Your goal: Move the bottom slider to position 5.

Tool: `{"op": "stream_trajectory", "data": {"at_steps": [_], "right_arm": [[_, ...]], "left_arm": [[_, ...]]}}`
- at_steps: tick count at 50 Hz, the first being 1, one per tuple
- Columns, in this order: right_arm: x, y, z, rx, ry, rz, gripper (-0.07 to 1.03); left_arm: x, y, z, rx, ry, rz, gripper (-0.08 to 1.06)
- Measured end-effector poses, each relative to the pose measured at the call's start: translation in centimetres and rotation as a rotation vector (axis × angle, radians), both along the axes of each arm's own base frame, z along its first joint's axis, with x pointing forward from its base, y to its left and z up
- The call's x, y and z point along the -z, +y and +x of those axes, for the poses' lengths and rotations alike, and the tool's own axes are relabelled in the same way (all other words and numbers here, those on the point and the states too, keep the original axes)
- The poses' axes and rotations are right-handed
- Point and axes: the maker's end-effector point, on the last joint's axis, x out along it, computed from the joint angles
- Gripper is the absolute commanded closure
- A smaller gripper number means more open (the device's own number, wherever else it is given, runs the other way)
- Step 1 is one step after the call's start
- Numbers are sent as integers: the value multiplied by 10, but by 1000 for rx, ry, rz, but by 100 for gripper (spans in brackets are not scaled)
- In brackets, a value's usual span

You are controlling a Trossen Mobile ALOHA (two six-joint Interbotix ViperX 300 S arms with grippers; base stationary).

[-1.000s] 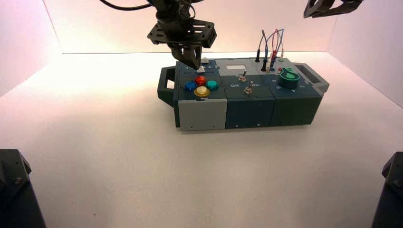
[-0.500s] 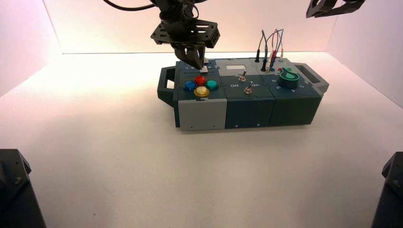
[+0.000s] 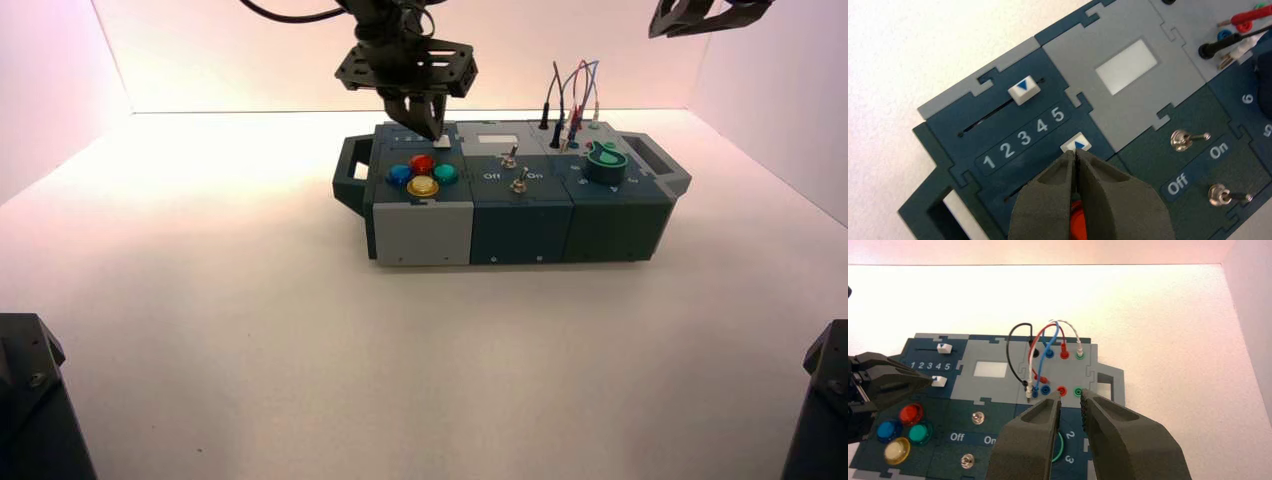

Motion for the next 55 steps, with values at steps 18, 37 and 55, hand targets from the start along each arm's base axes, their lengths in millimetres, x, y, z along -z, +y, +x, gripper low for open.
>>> {"op": "stream_trajectory", "data": {"at_steps": [18,37,55], "right_arm": [[1,-5,0,13,5,-4,72],[1,-4,0,14,4,-3,72],[2,-5,-1,15,12,-7,72]], "left_arm": [[0,-2,2,2,0,0,101],[-14,2,5,4,-25,-5,101],[-17,41,11,-66,-20,7,101]]}}
